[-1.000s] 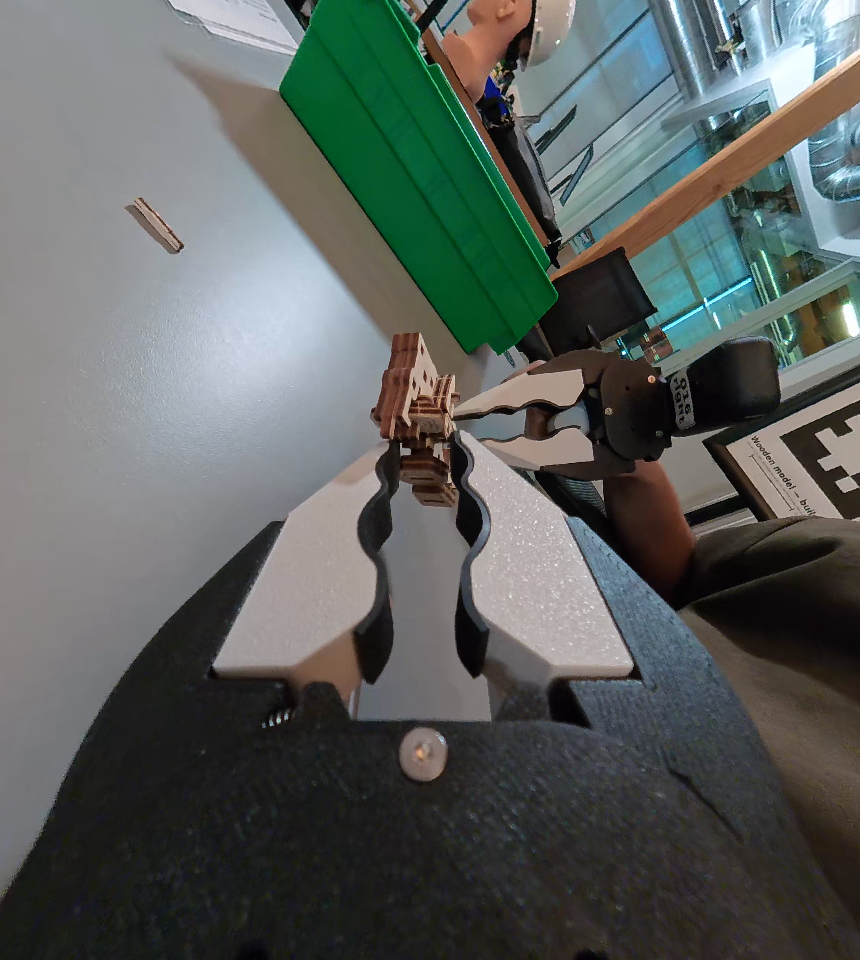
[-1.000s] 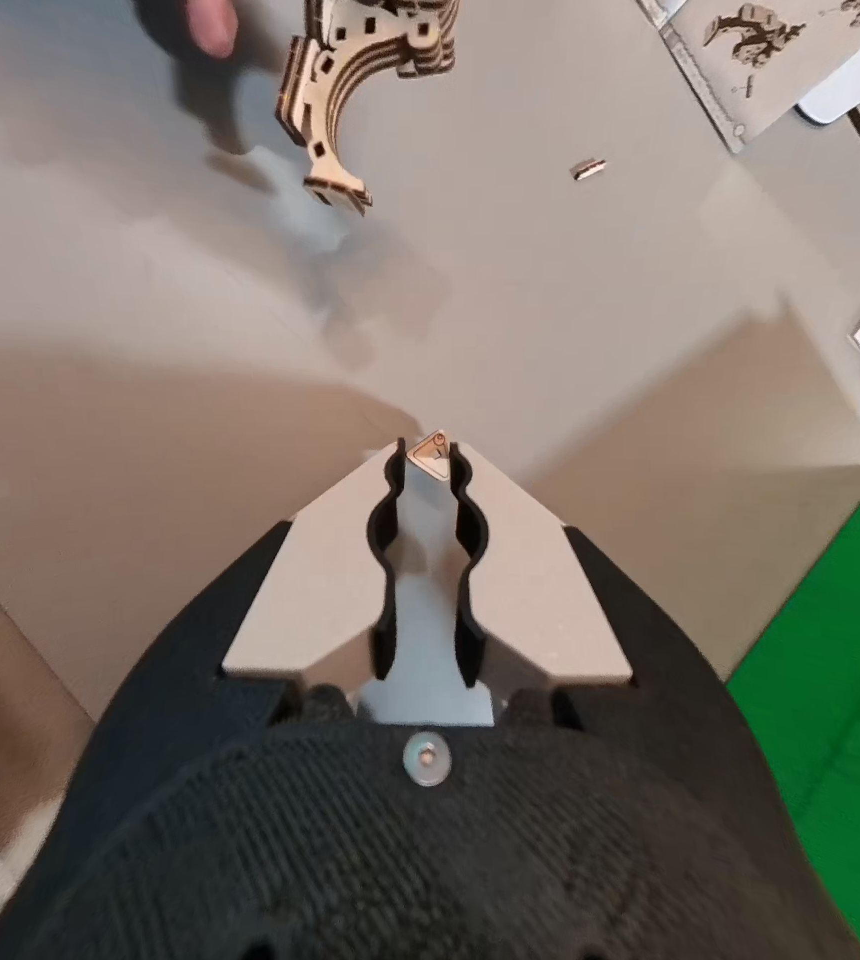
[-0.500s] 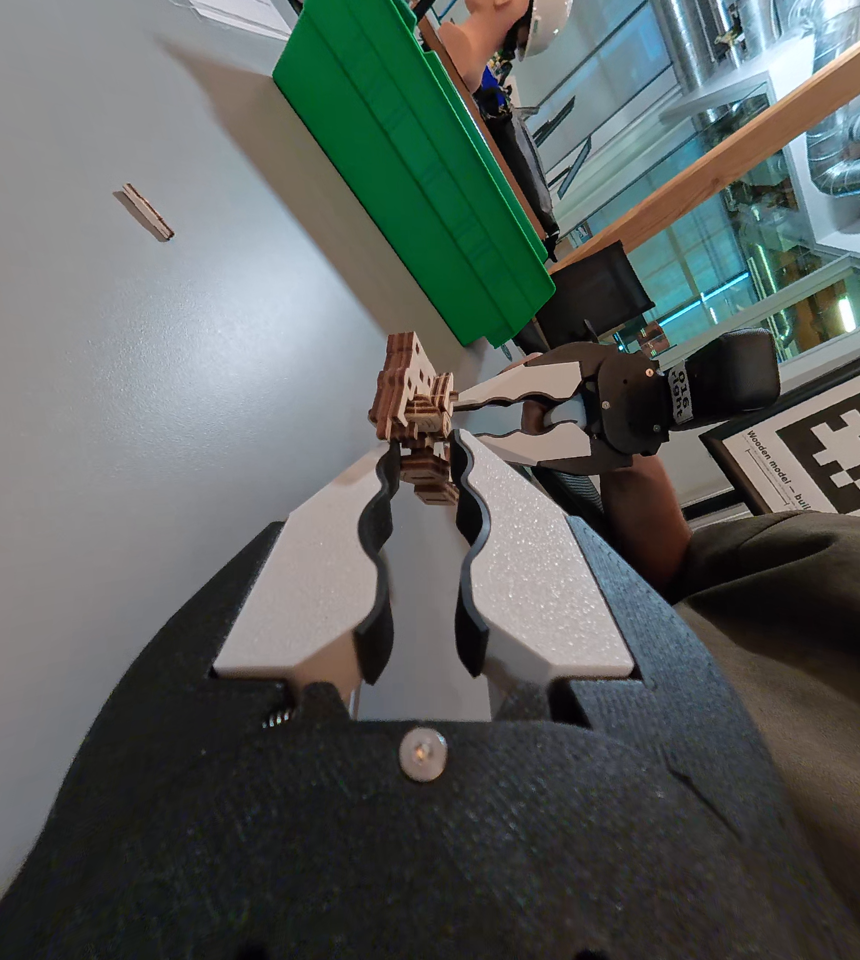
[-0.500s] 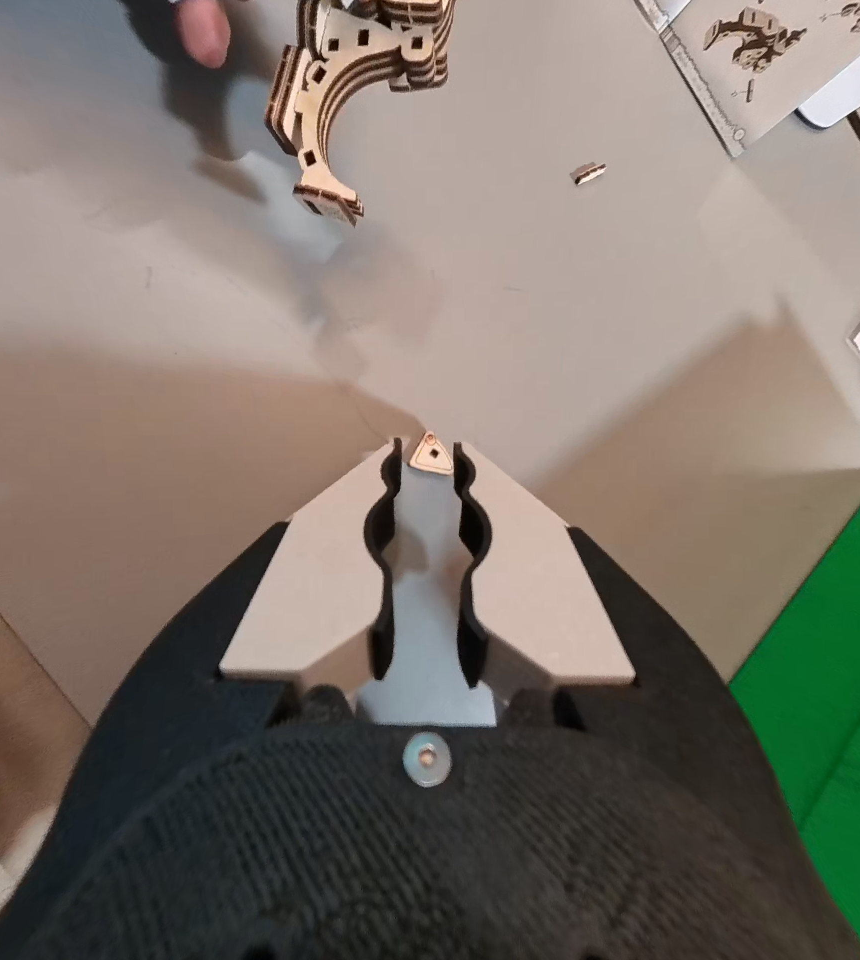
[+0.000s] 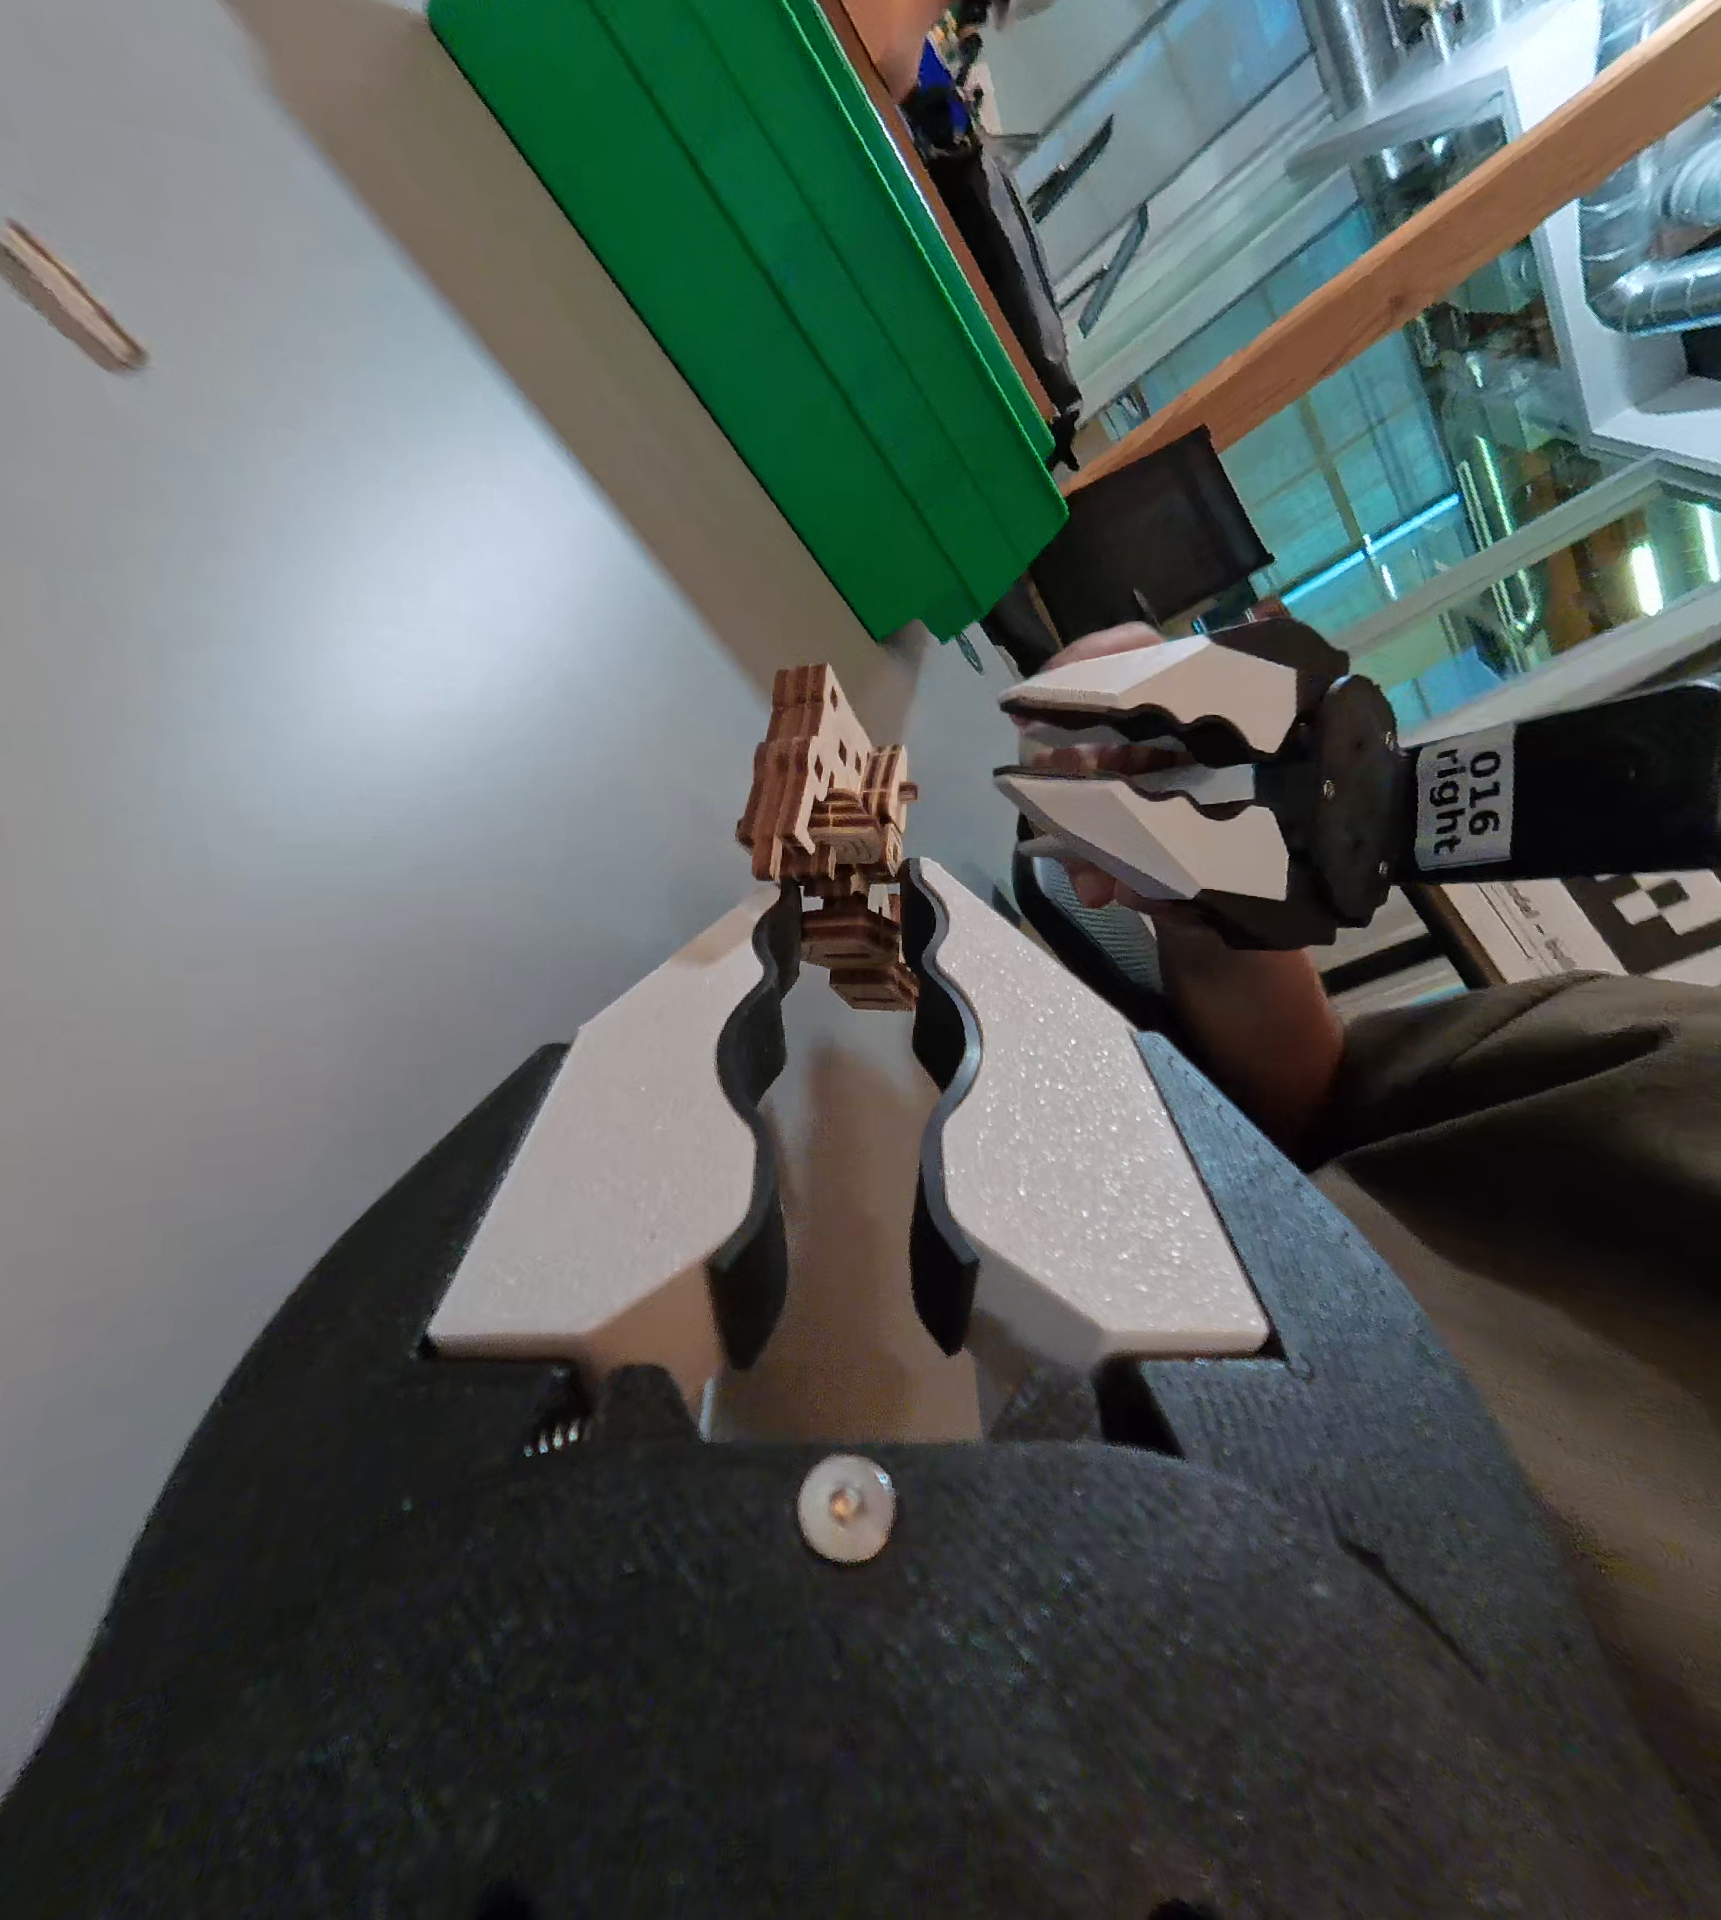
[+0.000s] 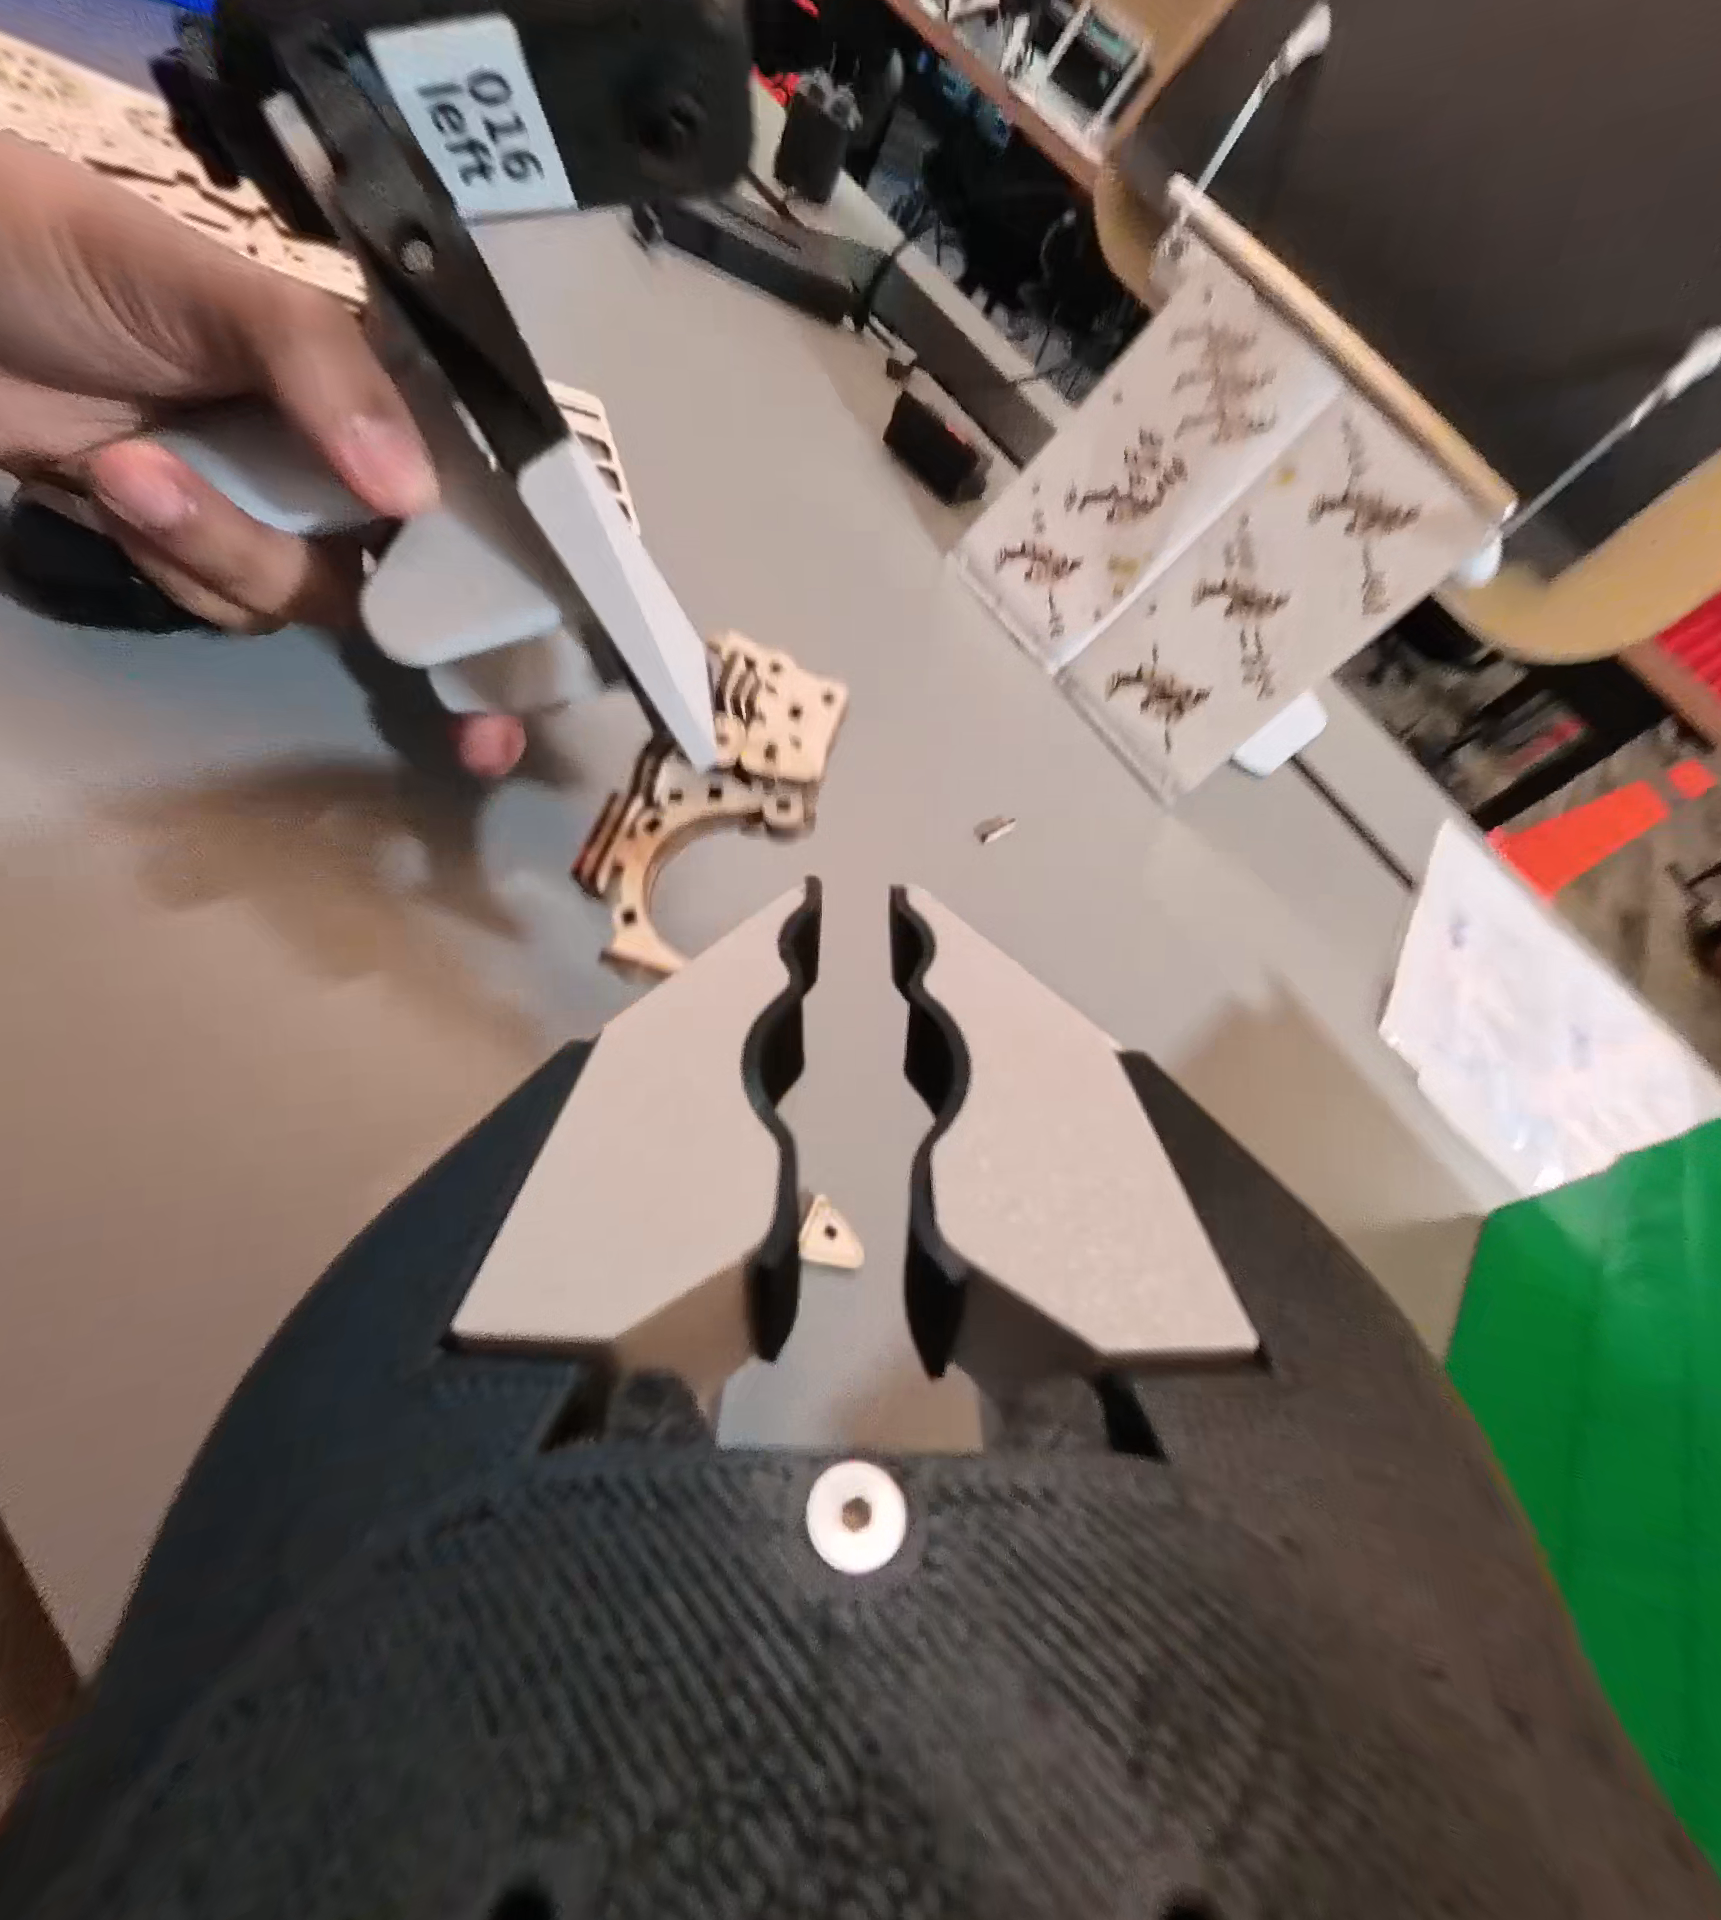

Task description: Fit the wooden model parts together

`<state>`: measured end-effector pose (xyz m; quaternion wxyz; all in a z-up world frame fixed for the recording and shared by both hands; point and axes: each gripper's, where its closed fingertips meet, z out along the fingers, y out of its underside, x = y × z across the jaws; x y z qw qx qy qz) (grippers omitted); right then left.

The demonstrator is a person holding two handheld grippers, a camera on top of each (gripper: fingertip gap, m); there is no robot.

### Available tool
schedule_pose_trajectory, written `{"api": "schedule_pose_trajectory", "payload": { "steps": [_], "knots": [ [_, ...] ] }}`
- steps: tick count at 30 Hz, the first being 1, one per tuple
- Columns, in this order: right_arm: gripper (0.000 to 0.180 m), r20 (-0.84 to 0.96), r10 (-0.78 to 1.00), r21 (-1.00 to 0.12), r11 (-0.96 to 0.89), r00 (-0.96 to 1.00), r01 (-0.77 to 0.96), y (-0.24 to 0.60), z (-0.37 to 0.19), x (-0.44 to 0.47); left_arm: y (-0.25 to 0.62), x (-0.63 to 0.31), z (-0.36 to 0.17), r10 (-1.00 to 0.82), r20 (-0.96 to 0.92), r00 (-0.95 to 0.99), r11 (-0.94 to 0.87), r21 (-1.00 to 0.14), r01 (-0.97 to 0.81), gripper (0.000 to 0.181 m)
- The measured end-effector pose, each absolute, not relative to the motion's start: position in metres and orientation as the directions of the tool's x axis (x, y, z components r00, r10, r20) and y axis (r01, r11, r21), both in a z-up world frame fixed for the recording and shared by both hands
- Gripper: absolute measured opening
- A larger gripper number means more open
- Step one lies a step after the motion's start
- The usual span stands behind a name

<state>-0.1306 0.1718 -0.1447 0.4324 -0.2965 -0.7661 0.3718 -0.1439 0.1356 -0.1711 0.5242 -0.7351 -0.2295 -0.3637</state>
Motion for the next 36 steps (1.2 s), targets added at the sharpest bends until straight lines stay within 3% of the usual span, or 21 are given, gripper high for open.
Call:
{"api": "schedule_pose_trajectory", "payload": {
  "steps": [5, 9, 19, 36],
  "knots": [
    [0.015, 0.656, 0.587, -0.659, 0.752, -0.474, 0.020, 0.154, -0.153, -0.124, 0.139, -0.122, -0.180, -0.045, 0.673, 0.738, -0.433, -0.679, 0.593, 0.018],
    [0.015, 0.693, 0.503, -0.606, 0.794, -0.516, -0.039, 0.144, -0.160, -0.117, 0.138, -0.116, -0.187, -0.043, 0.489, 0.871, -0.489, -0.771, 0.409, 0.018],
    [0.010, 0.794, 0.321, -0.410, 0.910, -0.516, -0.066, 0.142, -0.173, -0.114, 0.139, -0.105, -0.187, -0.058, 0.369, 0.928, -0.524, -0.802, 0.286, 0.018],
    [0.009, 0.781, 0.381, -0.469, 0.881, -0.494, -0.060, 0.144, -0.162, -0.116, 0.143, -0.110, -0.176, -0.020, 0.553, 0.833, -0.447, -0.750, 0.487, 0.017]
  ]
}}
